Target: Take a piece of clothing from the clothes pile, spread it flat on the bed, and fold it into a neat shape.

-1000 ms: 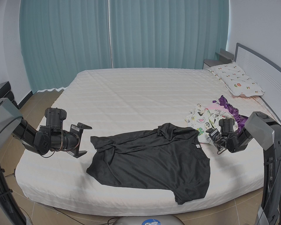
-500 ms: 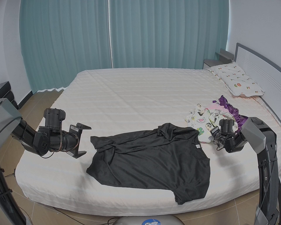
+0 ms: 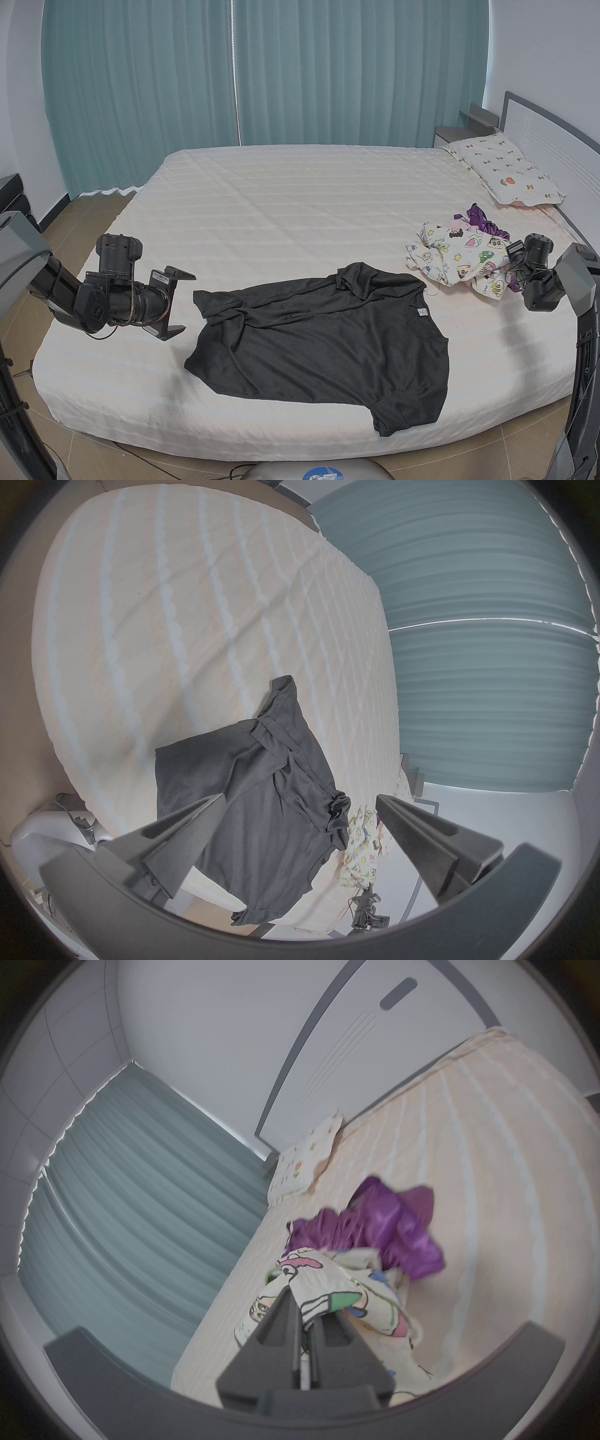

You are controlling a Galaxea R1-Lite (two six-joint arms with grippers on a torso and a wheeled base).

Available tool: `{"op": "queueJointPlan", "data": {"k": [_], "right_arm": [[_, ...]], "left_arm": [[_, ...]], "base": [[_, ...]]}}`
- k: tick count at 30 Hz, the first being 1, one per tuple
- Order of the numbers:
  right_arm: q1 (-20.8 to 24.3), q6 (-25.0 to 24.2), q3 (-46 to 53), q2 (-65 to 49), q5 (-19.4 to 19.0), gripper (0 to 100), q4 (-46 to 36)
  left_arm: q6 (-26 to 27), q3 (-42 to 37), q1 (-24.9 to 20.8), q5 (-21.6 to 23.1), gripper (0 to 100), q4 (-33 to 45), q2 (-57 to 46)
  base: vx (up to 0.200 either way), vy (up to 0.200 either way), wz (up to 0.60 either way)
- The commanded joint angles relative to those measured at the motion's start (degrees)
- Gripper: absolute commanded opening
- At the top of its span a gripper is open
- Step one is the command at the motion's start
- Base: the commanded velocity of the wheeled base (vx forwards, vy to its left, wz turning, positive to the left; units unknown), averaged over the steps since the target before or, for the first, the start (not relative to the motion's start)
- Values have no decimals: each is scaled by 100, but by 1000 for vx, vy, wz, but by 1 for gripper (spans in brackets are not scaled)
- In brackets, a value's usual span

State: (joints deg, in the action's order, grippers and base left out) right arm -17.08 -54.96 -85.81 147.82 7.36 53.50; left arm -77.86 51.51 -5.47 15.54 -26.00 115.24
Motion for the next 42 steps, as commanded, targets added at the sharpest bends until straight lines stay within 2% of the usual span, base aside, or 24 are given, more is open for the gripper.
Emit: {"op": "queueJointPlan", "data": {"k": [1, 3, 4, 9, 14, 16, 17, 20, 21, 22, 27, 32, 34, 39, 42], "right_arm": [[-120, 99, 82, 10, -33, 0, -15], [-94, 415, 143, 45, -24, 0, -24], [-76, 556, 284, 36, -33, 100, -33], [100, 881, 917, -43, -209, 100, 108], [214, 1980, 2103, -649, -235, 100, 591], [249, 2094, 2402, -904, -244, 100, 635], [328, 2112, 2824, -1379, -297, 100, 617], [574, 2103, 3413, -2152, -859, 100, 327], [574, 2103, 3413, -2152, -859, 100, 327], [847, 2094, 3431, -2311, -1044, 100, 2], [1295, 2103, 3545, -2504, -1000, 100, -253], [1611, 2006, 4503, -2979, -974, 100, -253], [1813, 1690, 4890, -3005, -982, 100, -218], [2183, 925, 5100, -2697, -1088, 100, -182], [2323, 802, 5144, -2478, -1105, 100, 28]], "left_arm": [[-1, 0, 2, 1, 100, -1, 43], [-1, 0, 2, 1, 100, -1, 43], [-1, 0, 2, 1, 100, -1, 51], [-1, -9, 2, 1, 100, -1, 51], [17, -35, 2, 1, 100, -1, 7], [25, -53, 2, 1, 100, -1, -1], [25, -79, 2, 1, 100, -1, -10], [25, -185, 2, 1, 100, -1, -116], [25, -185, 2, 1, 100, -1, -116], [34, -255, 2, 1, 100, -1, -195], [122, -281, -15, -7, 100, 51, -247], [403, -668, -24, -7, 100, 34, -283], [649, -905, -24, 1, 100, -1, -239], [746, -941, -42, -7, 100, 7, -142], [799, -818, -42, -60, 100, -10, 139]], "base": [[0, 0, 0], [0, 0, 0], [0, 0, 0], [0, 0, 0], [0, 0, 0], [0, 0, 0], [0, 0, 0], [0, 0, 0], [0, 0, 0], [0, 0, 0], [0, 0, 0], [0, 0, 0], [0, 0, 0], [-80, 0, 0], [-200, 0, 0]]}}
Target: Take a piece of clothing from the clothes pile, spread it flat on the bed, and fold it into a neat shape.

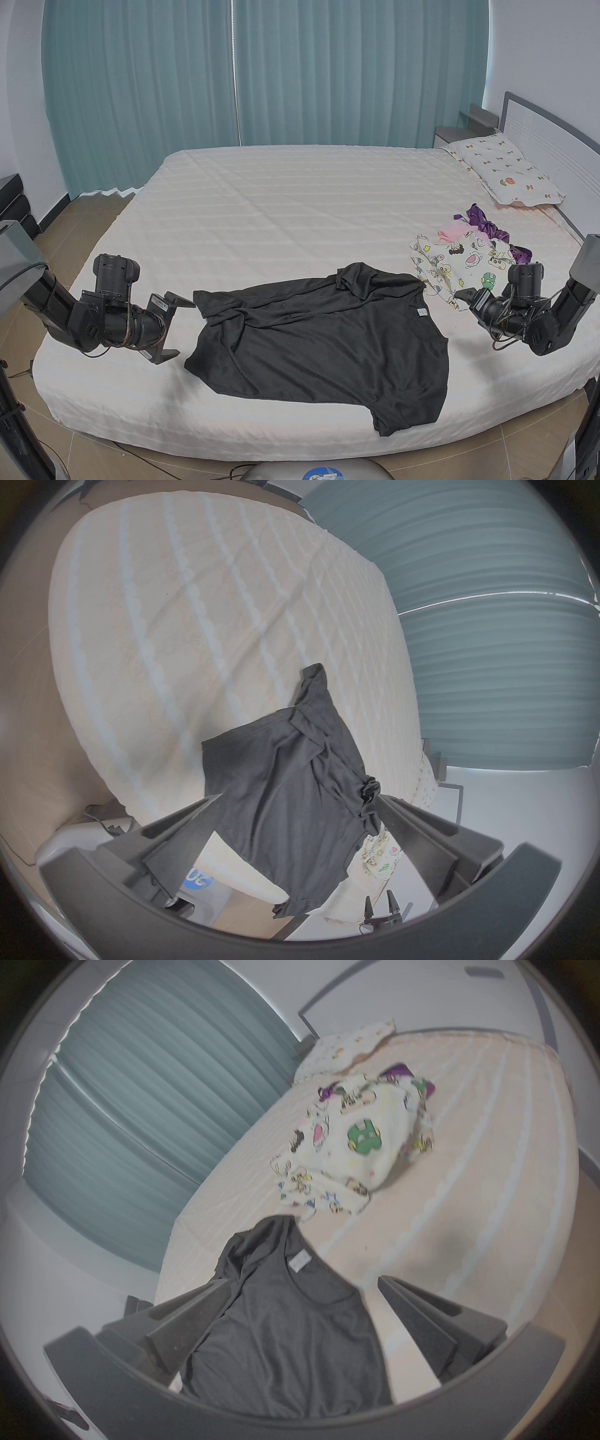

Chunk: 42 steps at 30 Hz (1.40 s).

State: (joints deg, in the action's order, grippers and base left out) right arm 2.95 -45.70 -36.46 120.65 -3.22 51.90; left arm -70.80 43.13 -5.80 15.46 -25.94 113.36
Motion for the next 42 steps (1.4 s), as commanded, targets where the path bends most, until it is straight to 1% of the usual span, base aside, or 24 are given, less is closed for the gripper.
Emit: {"op": "queueJointPlan", "data": {"k": [1, 2, 5, 11, 16, 18, 19, 26, 30, 31, 32, 33, 36, 40, 41, 42], "right_arm": [[347, -141, 245, 248, -47, 100, 242], [373, -141, 298, 248, -47, 100, 295], [408, -158, 438, 257, -56, 100, 444], [373, -176, 561, 266, -65, 100, 576], [408, -176, 579, 284, -65, 100, 611], [408, -185, 614, 292, -65, 100, 620], [408, -185, 623, 292, -65, 100, 620], [408, -167, 684, 310, -47, 100, 690], [408, -158, 693, 389, -30, 100, 778], [408, -158, 702, 424, -30, 100, 840], [408, -141, 746, 451, -30, 100, 954], [408, -132, 755, 468, -30, 100, 1016], [417, -123, 772, 512, -21, 100, 1121], [434, -114, 816, 530, -12, 100, 1200], [434, -114, 816, 530, -12, 100, 1200], [434, -114, 816, 530, -12, 100, 1200]], "left_arm": [[128, 90, -17, -69, 100, -16, 424], [172, 169, -17, -96, 100, -16, 520], [286, 354, -114, -377, 100, -16, 810], [506, 609, -413, -1150, 100, -43, 1215], [559, 670, -703, -1599, 100, -438, 1505], [585, 670, -738, -1880, 100, -605, 1619], [612, 670, -747, -1941, 100, -631, 1645], [998, 802, -685, -1976, 100, -631, 1812], [1042, 855, -738, -2073, 100, -640, 1909], [1148, 855, -747, -2117, 100, -631, 1927], [1473, 855, -747, -2135, 100, -631, 1997], [1570, 855, -747, -2152, 100, -640, 2015], [1622, 855, -773, -2205, 100, -658, 2050], [1649, 943, -861, -2416, 100, -658, 2190], [1649, 969, -888, -2495, 0, -658, 2217], [1657, 996, -896, -2565, 0, -658, 2252]], "base": [[-200, 0, 0], [0, 0, 0], [0, 0, 0], [0, 0, 0], [0, 0, 0], [0, 0, 0], [0, 0, 0], [0, 0, 0], [0, 0, 0], [0, 0, 0], [0, 0, 0], [0, 0, 0], [0, 0, 0], [0, 0, 0], [0, 0, 0], [0, 0, 0]]}}
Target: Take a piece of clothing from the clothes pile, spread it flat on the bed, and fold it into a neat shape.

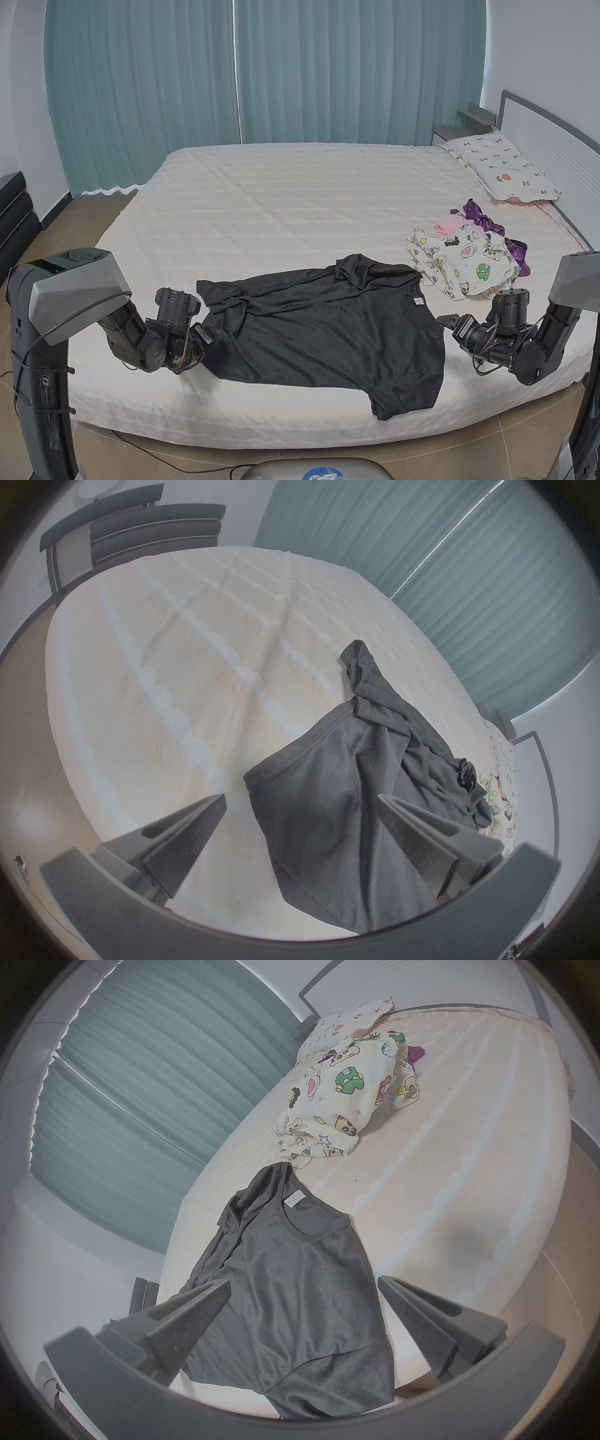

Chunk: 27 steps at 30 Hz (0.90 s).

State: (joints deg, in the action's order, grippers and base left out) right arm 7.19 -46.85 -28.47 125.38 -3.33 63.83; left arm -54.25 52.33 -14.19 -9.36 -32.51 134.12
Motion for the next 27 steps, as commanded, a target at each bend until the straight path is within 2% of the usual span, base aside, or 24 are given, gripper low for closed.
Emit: {"op": "queueJointPlan", "data": {"k": [1, 9, 17, 27], "right_arm": [[19, 9, 16, 57, -1, 100, 7], [28, 0, 16, 48, -1, 100, 7], [28, 0, 16, 48, -10, 100, 7], [10, 9, 34, 57, -10, 100, 7]], "left_arm": [[28, 110, -58, -162, 0, -1, 237], [90, 66, -102, -444, 0, 17, 246], [187, -338, -31, -602, 0, 131, -633], [652, -566, -31, -558, 0, 1458, -1318]], "base": [[0, 0, 0], [0, 0, 0], [0, 0, 0], [0, 0, 0]]}}
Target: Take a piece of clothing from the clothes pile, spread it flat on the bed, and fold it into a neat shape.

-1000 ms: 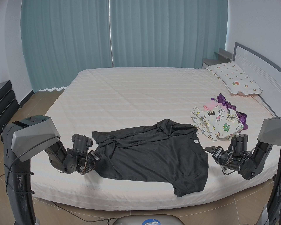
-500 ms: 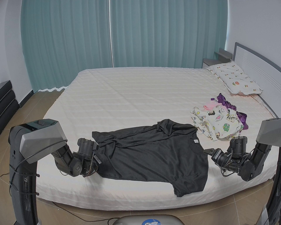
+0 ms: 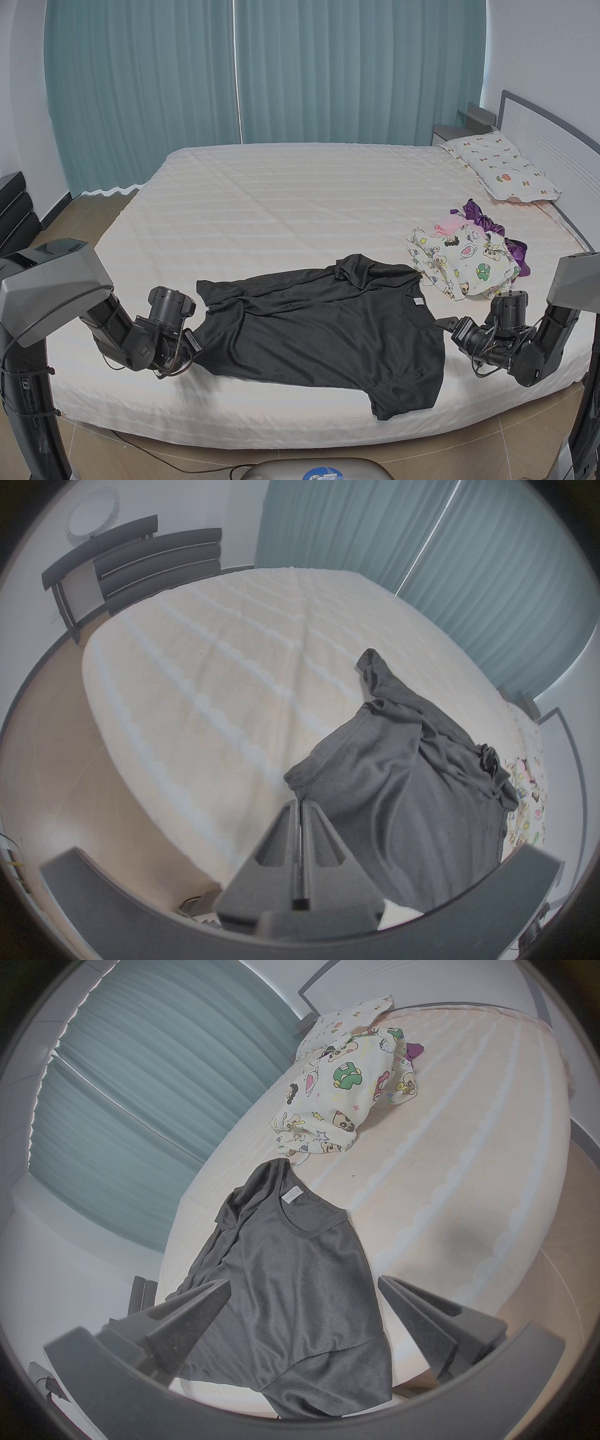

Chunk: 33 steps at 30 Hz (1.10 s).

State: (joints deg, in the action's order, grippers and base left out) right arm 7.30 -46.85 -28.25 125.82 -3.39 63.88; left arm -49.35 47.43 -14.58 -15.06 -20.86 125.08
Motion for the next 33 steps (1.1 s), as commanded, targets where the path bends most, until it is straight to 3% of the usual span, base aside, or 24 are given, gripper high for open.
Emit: {"op": "queueJointPlan", "data": {"k": [1, 8, 11, 33], "right_arm": [[-1, 18, 38, 22, -4, 100, 2], [8, 290, 188, 118, -48, 100, -7], [17, 633, 232, 329, -92, 100, -7], [193, 659, -550, 1024, -232, 100, -341]], "left_arm": [[250, -94, 17, 11, 0, 425, -475], [646, -270, 166, 11, 0, 688, -607], [804, -340, 245, 20, 0, 803, -642], [857, -305, 324, 407, 0, 1066, -572]], "base": [[0, 0, 0], [0, 0, 0], [0, 0, 0], [0, 0, 0]]}}
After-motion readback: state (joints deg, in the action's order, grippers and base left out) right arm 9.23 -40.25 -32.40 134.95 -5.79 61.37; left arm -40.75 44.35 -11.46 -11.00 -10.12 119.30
